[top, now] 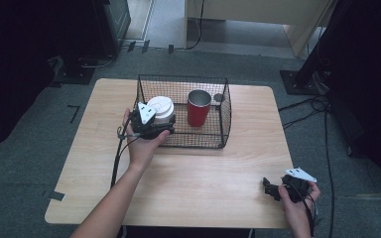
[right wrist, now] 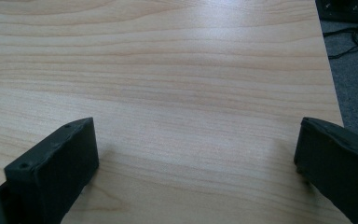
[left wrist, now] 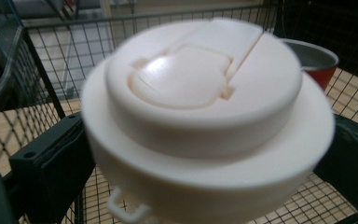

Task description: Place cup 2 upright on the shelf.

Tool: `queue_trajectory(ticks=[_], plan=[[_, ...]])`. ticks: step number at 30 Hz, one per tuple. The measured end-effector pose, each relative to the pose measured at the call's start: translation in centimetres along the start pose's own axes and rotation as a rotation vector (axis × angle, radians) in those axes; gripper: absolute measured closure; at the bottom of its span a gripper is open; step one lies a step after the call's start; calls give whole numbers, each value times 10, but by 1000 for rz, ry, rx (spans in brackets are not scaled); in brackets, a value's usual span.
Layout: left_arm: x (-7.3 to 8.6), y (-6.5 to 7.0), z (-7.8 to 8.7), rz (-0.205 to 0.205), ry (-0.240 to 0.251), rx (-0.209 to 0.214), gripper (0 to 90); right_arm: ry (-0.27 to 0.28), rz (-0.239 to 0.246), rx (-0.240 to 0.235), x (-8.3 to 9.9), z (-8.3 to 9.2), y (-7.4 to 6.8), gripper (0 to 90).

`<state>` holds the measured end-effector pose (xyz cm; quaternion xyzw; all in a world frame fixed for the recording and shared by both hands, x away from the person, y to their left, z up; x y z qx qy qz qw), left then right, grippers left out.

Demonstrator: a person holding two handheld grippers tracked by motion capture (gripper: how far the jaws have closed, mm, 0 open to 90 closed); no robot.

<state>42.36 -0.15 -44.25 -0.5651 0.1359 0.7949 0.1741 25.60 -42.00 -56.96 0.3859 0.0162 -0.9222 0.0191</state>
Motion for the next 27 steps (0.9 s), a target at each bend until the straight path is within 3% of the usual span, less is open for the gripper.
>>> queue_trajectory(ticks=[6,12,27], plan=[[-9,3,13,11,38,42,0,0,-1,0,0,0,0,0],[-16,-1,27,17,58,44,0,1,0,0,0,0,0,0],[-5,-16,68,14,74,57,0,0,0,0,0,0,0,0]])
Point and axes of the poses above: each handheld gripper's, and its own axes: z roughly backward along the jaws, x roughly out of its underside, y roughly to its right, the point moved 6 cm from there along -z, roughly forward along the jaws, and after that the axes turned 1 degree about x, right-handed, at the moved point
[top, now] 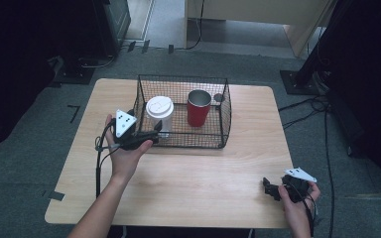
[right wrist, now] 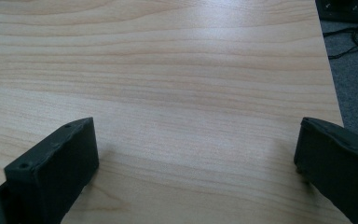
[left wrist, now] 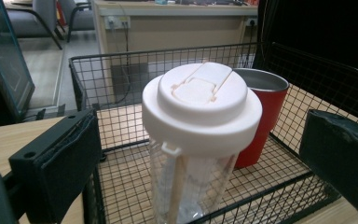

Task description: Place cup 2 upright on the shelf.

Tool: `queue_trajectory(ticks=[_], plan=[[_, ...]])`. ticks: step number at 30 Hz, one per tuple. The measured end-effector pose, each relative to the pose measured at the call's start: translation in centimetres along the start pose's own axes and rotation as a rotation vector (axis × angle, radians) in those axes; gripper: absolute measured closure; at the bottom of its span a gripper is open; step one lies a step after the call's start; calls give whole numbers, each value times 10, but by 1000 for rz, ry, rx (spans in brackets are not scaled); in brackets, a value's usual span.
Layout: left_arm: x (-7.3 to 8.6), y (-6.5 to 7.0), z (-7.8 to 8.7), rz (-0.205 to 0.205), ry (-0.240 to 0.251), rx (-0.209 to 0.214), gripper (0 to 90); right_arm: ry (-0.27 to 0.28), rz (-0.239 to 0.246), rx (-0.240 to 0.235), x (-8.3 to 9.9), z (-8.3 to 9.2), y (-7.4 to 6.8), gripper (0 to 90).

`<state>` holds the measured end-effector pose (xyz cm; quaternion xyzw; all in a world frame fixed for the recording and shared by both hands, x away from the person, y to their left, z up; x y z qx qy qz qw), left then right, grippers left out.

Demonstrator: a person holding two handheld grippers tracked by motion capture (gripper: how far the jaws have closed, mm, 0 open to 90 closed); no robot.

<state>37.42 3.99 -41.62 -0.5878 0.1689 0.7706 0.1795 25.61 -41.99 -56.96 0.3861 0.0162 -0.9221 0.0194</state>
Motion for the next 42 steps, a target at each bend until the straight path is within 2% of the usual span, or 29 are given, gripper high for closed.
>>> queue_trajectory(ticks=[12,23,26,32,35,42], plan=[[26,-16,31,26,-22,-19,0,0,1,0,0,0,0,0],[60,-43,58,62,-72,-60,0,0,1,1,0,0,0,0],[70,-48,64,79,-90,-70,0,0,0,0,0,0,0,0],[91,-56,72,81,-147,-83,0,-1,2,1,0,0,0,0],[100,-61,76,98,-174,-86,0,-1,2,1,0,0,0,0],[120,-73,88,85,-244,-108,0,-1,2,1,0,0,0,0]])
Point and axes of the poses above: each handheld gripper's, and its own axes: z roughly backward along the jaws, x roughly out of its underside, y roughly to its right, the point moved 6 cm from there along -z, roughly forward along the jaws, and after that the axes turned 1 degree about x, right-handed, at the moved point
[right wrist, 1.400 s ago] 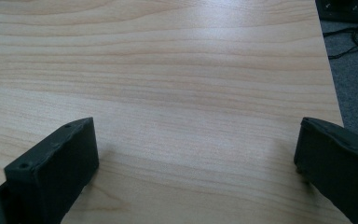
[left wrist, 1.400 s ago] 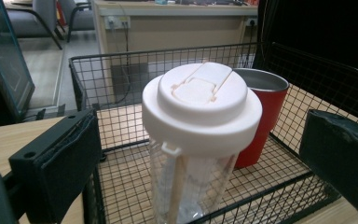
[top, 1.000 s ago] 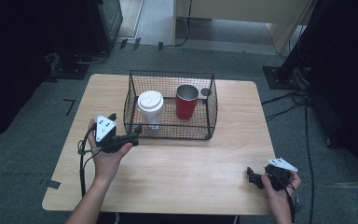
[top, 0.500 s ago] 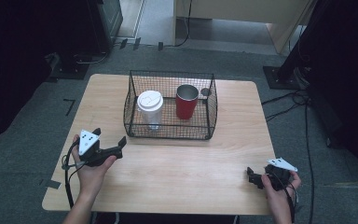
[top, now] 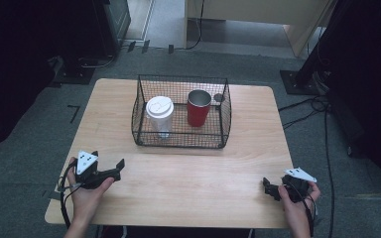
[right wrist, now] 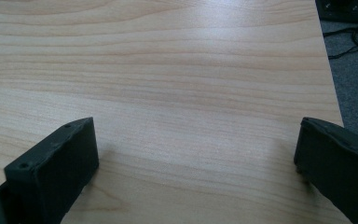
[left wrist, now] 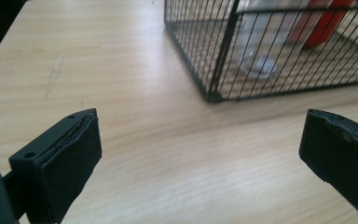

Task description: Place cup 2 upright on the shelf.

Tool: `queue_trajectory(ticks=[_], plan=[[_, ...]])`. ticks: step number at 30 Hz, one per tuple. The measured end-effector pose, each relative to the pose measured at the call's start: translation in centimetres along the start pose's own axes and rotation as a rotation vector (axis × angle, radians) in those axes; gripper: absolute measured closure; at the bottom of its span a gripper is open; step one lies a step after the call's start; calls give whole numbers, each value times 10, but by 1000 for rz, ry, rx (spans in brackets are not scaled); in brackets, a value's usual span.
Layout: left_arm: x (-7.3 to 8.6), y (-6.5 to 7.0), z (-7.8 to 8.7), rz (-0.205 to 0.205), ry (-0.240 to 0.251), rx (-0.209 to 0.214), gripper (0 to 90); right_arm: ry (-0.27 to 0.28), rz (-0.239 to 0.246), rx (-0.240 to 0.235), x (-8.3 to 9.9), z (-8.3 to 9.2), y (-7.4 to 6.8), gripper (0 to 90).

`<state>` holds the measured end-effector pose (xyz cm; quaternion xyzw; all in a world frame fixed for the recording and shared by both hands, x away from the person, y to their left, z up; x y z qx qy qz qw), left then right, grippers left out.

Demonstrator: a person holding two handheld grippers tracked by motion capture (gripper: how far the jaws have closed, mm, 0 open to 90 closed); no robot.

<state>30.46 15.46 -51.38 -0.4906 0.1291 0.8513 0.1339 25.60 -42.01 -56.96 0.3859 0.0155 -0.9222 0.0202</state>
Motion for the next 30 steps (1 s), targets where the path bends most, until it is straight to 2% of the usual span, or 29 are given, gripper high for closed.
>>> queue_trajectory(ticks=[8,13,17,19,21,22,26,30], plan=[[21,-15,3,6,-75,-22,0,0,0,0,0,0,0,0],[32,-27,7,-14,-130,-72,0,0,0,0,0,0,0,0],[42,-38,8,-7,-175,-98,0,0,0,0,0,0,0,0],[43,-40,10,-5,-185,-87,0,0,0,0,0,0,0,0],[45,-42,10,-43,-209,-109,0,0,0,0,0,0,0,0],[46,-42,10,-50,-218,-109,0,0,0,0,0,0,0,0],[49,-45,9,-54,-233,-119,0,0,0,1,0,0,0,0],[52,-44,6,-55,-265,-106,0,0,0,0,0,0,0,0]])
Point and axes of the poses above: each handheld gripper's, and its own axes: z roughly backward along the jaws, x roughly out of its underside, y roughly to its right, the point moved 6 cm from there along -z, roughly forward along the jaws, and after that the axes turned 1 degree about x, right-handed, at the moved point
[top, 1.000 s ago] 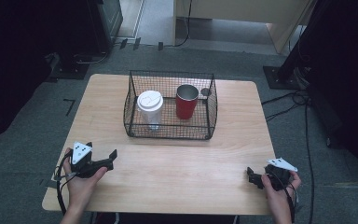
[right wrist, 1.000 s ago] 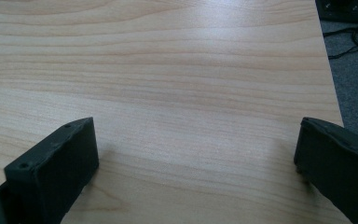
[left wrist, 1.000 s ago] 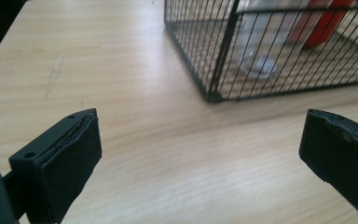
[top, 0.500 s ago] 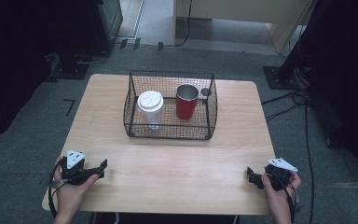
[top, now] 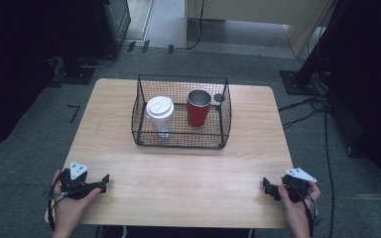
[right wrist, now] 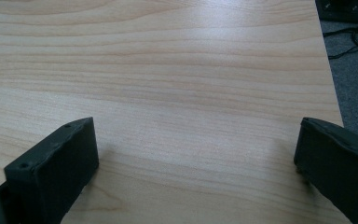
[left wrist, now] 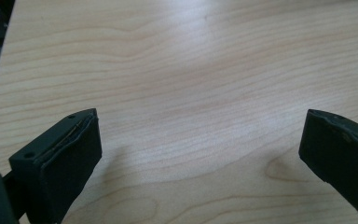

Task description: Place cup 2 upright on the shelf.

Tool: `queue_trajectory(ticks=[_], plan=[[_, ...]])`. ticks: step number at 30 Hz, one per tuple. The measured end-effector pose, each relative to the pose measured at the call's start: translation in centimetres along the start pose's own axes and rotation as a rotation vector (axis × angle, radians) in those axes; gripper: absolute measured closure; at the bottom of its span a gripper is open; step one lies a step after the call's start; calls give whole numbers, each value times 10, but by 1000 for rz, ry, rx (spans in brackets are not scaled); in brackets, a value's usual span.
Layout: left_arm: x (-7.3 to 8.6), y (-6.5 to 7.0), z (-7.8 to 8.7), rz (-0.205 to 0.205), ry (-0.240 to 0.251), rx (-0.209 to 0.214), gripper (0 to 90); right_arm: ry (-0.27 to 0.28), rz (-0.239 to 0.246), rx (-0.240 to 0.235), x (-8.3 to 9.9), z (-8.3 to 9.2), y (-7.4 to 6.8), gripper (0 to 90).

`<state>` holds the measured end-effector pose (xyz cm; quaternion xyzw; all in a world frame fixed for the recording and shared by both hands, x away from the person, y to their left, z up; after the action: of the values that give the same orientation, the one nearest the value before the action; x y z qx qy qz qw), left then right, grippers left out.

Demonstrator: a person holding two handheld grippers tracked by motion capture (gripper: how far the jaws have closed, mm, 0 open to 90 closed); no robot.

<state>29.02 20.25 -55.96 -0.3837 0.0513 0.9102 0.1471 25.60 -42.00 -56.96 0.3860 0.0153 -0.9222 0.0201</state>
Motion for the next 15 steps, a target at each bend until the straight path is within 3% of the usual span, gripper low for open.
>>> queue_trajectory(ticks=[4,7,15], plan=[[1,4,-3,-23,-29,7,0,0,0,0,0,0,0,0],[1,4,-4,-15,-41,35,0,0,-1,0,0,0,0,0],[1,5,-4,-9,-39,33,0,-1,-1,0,0,0,0,0]])
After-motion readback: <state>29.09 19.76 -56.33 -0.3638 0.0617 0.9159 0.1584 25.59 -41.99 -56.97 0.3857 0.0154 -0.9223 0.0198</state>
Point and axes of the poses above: each handheld gripper's, and its own axes: z roughly backward along the jaws, x roughly out of its underside, y roughly to its right, the point moved 6 cm from there along -z, roughly forward along the jaws, and after that the axes turned 1 degree about x, right-handed, at the moved point
